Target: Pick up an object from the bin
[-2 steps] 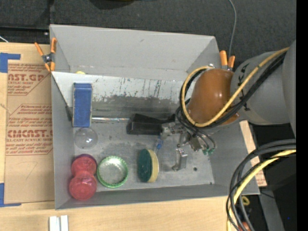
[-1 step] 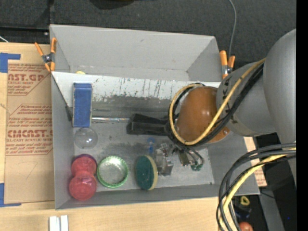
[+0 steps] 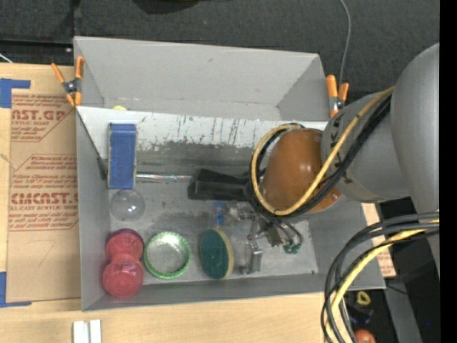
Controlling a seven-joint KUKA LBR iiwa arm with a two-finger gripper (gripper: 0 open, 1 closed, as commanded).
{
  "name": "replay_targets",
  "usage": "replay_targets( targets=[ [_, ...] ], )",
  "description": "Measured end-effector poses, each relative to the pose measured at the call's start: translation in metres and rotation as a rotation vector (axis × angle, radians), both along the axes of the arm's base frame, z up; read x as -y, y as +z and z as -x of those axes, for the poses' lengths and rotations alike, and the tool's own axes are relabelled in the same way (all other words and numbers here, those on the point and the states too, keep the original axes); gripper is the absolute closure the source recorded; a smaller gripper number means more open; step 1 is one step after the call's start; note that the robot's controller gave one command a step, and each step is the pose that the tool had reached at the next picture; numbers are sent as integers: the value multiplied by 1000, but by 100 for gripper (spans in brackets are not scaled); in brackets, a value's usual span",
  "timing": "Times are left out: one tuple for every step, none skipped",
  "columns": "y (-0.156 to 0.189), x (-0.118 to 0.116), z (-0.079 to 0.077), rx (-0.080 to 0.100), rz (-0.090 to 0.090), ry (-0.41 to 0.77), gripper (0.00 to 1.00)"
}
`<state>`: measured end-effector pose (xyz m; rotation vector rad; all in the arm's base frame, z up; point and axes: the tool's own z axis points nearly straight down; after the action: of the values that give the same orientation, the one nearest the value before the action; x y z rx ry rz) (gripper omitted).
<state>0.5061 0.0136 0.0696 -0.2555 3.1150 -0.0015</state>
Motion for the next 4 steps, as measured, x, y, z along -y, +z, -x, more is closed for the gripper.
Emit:
replay_targets(
  targets=[
    [0,0,0,0,0,0,0],
    [0,-19,-7,0,2,5,0],
    [60,-25,-40,7,0,-70,0],
    [-1,-78,16,-4,-2,30,0]
  ],
)
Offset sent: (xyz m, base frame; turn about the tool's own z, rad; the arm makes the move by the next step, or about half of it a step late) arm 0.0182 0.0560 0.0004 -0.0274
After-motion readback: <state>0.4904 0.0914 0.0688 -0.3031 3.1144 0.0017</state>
